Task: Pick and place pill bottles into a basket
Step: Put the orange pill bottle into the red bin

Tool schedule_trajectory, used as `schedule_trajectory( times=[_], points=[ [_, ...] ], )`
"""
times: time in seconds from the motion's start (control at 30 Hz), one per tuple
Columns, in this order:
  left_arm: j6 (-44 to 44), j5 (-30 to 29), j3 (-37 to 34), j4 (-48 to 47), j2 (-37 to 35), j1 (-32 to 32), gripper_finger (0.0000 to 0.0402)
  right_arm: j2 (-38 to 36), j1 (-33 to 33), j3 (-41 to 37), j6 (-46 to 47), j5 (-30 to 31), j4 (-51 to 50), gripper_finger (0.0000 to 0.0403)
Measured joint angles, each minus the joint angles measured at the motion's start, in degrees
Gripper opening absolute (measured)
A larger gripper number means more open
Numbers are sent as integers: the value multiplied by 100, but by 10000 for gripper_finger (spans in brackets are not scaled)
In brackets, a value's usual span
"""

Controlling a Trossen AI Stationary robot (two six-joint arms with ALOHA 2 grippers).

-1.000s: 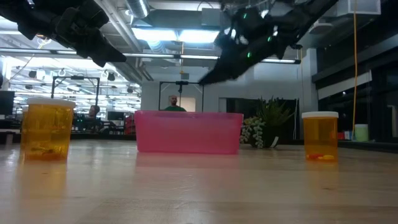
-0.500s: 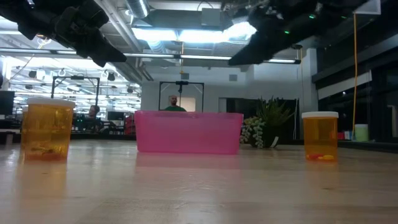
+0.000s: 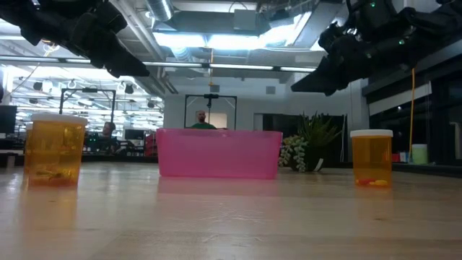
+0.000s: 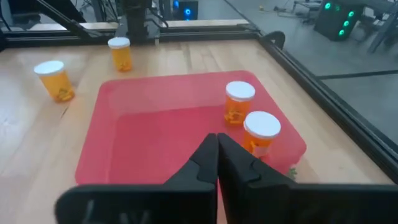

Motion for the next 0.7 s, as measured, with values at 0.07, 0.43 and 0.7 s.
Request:
schedule_trajectory(
  times=[0.07,0.43,0.7],
  points=[
    [-4,-2,0,5,0,0,197,-4,0,2,29,0,29,6],
    [-146,161,0,33,0,0,257,-2,0,2,159,-2,19,5],
    [-699,471,0,280,-2,2,263,-2,0,2,158,-2,16,13]
  ],
)
